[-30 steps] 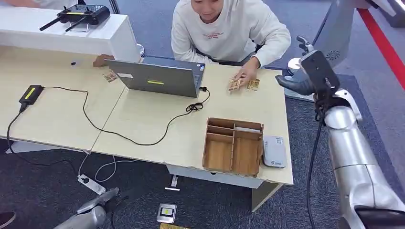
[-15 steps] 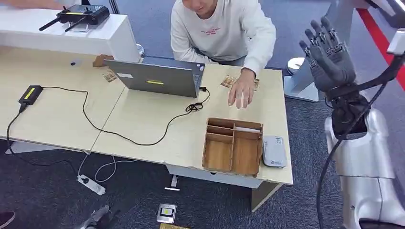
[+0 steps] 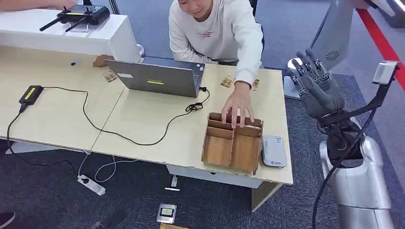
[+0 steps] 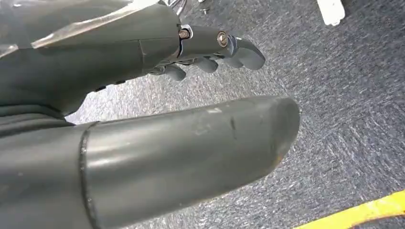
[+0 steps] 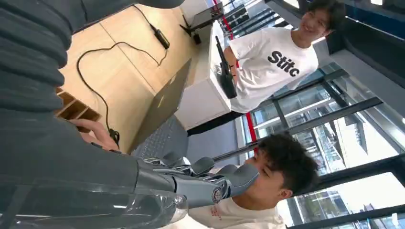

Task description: Pass the card to the sensor for recognition and then transmit it.

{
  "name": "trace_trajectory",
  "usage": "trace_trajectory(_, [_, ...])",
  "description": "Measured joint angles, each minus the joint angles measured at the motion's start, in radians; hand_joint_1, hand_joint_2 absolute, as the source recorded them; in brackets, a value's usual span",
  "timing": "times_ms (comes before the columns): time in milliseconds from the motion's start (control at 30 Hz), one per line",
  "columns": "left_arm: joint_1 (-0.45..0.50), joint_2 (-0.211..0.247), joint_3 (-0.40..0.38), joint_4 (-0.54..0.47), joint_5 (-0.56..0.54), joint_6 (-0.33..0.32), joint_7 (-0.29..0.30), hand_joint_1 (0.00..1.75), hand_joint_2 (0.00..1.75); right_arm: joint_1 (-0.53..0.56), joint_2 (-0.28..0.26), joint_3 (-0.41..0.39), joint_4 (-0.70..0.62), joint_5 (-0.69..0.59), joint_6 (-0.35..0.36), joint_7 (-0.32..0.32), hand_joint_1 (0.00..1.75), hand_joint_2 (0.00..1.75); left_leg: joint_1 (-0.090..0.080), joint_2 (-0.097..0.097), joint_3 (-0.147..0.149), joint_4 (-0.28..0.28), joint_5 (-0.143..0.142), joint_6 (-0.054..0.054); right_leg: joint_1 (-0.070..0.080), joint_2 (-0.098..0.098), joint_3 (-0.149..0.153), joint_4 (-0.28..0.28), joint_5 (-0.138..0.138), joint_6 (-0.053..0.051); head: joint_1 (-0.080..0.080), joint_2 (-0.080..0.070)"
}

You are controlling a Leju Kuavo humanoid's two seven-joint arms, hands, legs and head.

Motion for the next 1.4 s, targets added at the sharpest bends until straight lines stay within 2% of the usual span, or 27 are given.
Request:
trace_trajectory(200, [0.000, -0.001, 0.000, 0.005, 0.026, 0.009, 0.003, 0.00, 0.00, 0.004, 0.000, 0.014, -0.010, 0.001, 0.011, -0.015, 0.00, 1.75, 0.000, 0.000, 0.000, 0.000, 0.000, 0.000, 0.000, 0.000, 0.000, 0.000, 0.000, 0.000, 0.000, 0.000])
trace_trajectory(400, [0.000, -0.003, -0.001, 0.015, 0.056, 0.012, -0.013, 0.00, 0.00, 0.000, -0.002, 0.027, -0.008, 0.025, 0.052, -0.058, 0.00, 1.75, 0.000, 0.000, 0.000, 0.000, 0.000, 0.000, 0.000, 0.000, 0.000, 0.000, 0.000, 0.000, 0.000, 0.000])
trace_trajectory(767, [0.000, -0.008, -0.002, 0.025, 0.068, 0.012, -0.015, 0.00, 0.00, -0.007, -0.003, 0.048, 0.000, 0.032, 0.061, -0.068, 0.00, 1.75, 0.000, 0.000, 0.000, 0.000, 0.000, 0.000, 0.000, 0.000, 0.000, 0.000, 0.000, 0.000, 0.000, 0.000])
trace_trajectory(900, [-0.001, -0.010, -0.002, 0.029, 0.096, 0.008, -0.015, 0.00, 0.00, -0.025, -0.002, 0.056, 0.019, 0.066, 0.090, -0.117, 0.00, 1.75, 0.000, 0.000, 0.000, 0.000, 0.000, 0.000, 0.000, 0.000, 0.000, 0.000, 0.000, 0.000, 0.000, 0.000])
trace_trajectory(1000, [-0.001, -0.013, 0.000, 0.035, 0.162, -0.015, -0.014, 0.00, 0.00, -0.067, -0.005, 0.063, 0.049, 0.176, 0.084, -0.202, 0.00, 1.75, 0.000, 0.000, 0.000, 0.000, 0.000, 0.000, 0.000, 0.000, 0.000, 0.000, 0.000, 0.000, 0.000, 0.000])
trace_trajectory(1033, [-0.002, -0.014, 0.002, 0.038, 0.180, -0.007, -0.017, 0.00, 1.75, -0.088, -0.012, 0.064, 0.056, 0.285, 0.042, -0.254, 0.00, 1.75, 0.000, 0.000, 0.000, 0.000, 0.000, 0.000, 0.000, 0.000, 0.000, 0.000, 0.000, 0.000, 0.000, 0.000])
trace_trajectory(1100, [-0.002, -0.014, 0.006, 0.045, 0.197, 0.039, -0.025, 0.00, 1.75, -0.139, -0.036, 0.065, 0.072, 0.576, -0.095, -0.377, 0.00, 1.75, -0.001, -0.001, 0.000, 0.000, 0.000, 0.000, 0.000, -0.001, 0.000, 0.000, 0.000, 0.000, -0.001, 0.000])
trace_trajectory(1133, [-0.003, -0.014, 0.012, 0.048, 0.246, 0.103, -0.012, 0.00, 1.75, -0.168, -0.056, 0.064, 0.086, 0.745, -0.180, -0.410, 0.00, 1.75, -0.001, -0.001, 0.001, 0.000, 0.000, 0.000, -0.001, -0.001, -0.001, -0.001, 0.000, 0.000, 0.000, 0.000])
trace_trajectory(1167, [-0.004, -0.031, 0.034, 0.045, 0.325, 0.207, 0.037, 0.00, 1.75, -0.190, -0.081, 0.060, 0.098, 0.869, -0.247, -0.414, 0.00, 1.75, -0.001, -0.001, 0.001, 0.001, 0.000, 0.000, -0.001, -0.001, 0.001, -0.001, 0.000, 0.000, -0.001, 0.000])
trace_trajectory(1200, [0.006, -0.061, 0.073, 0.030, 0.379, 0.318, 0.118, 0.00, 1.75, -0.200, -0.103, 0.052, 0.108, 0.953, -0.273, -0.422, 0.00, 1.75, -0.002, -0.001, 0.001, 0.001, 0.000, 0.001, -0.003, -0.002, 0.004, -0.001, 0.000, 0.001, 0.000, 0.000])
trace_trajectory(1233, [0.050, -0.096, 0.136, -0.025, 0.391, 0.431, 0.266, 0.00, 1.75, -0.207, -0.127, 0.035, 0.121, 1.020, -0.296, -0.447, 0.00, 1.75, -0.005, 0.000, 0.004, 0.000, -0.002, 0.003, -0.004, -0.001, 0.004, -0.002, -0.001, 0.001, 0.001, 0.000])
trace_trajectory(1267, [0.106, -0.130, 0.185, -0.116, 0.336, 0.479, 0.435, 0.00, 1.75, -0.213, -0.140, 0.021, 0.133, 1.069, -0.316, -0.469, 0.00, 1.75, -0.008, 0.003, 0.007, 0.000, -0.004, 0.005, -0.008, 0.004, 0.004, -0.001, -0.001, 0.002, -0.002, 0.000])
trace_trajectory(1300, [0.163, -0.167, 0.227, -0.210, 0.250, 0.460, 0.595, 0.00, 1.75, -0.220, -0.149, 0.010, 0.146, 1.113, -0.352, -0.497, 0.00, 1.75, -0.011, 0.012, 0.008, 0.000, -0.006, 0.007, -0.011, 0.011, 0.003, 0.000, -0.001, 0.004, -0.005, 0.000])
trace_trajectory(1333, [0.221, -0.196, 0.264, -0.283, 0.134, 0.402, 0.619, 0.00, 1.75, -0.230, -0.160, 0.003, 0.163, 1.150, -0.396, -0.513, 0.00, 1.75, -0.011, 0.015, 0.007, 0.000, -0.006, 0.007, -0.011, 0.014, 0.000, 0.000, -0.001, 0.004, -0.004, 0.000])
trace_trajectory(1367, [0.264, -0.231, 0.293, -0.360, 0.004, 0.317, 0.619, 0.00, 1.75, -0.247, -0.171, 0.000, 0.183, 1.182, -0.436, -0.522, 0.00, 1.75, -0.011, 0.016, 0.005, 0.002, -0.006, 0.007, -0.010, 0.014, -0.002, -0.002, 0.000, 0.005, -0.003, 0.000])
trace_trajectory(1400, [0.296, -0.281, 0.335, -0.459, -0.153, 0.255, 0.619, 0.00, 1.75, -0.271, -0.182, -0.003, 0.211, 1.229, -0.490, -0.530, 0.00, 1.75, -0.010, 0.014, 0.002, 0.003, -0.006, 0.008, -0.011, 0.012, -0.001, -0.003, 0.000, 0.006, -0.002, 0.000])
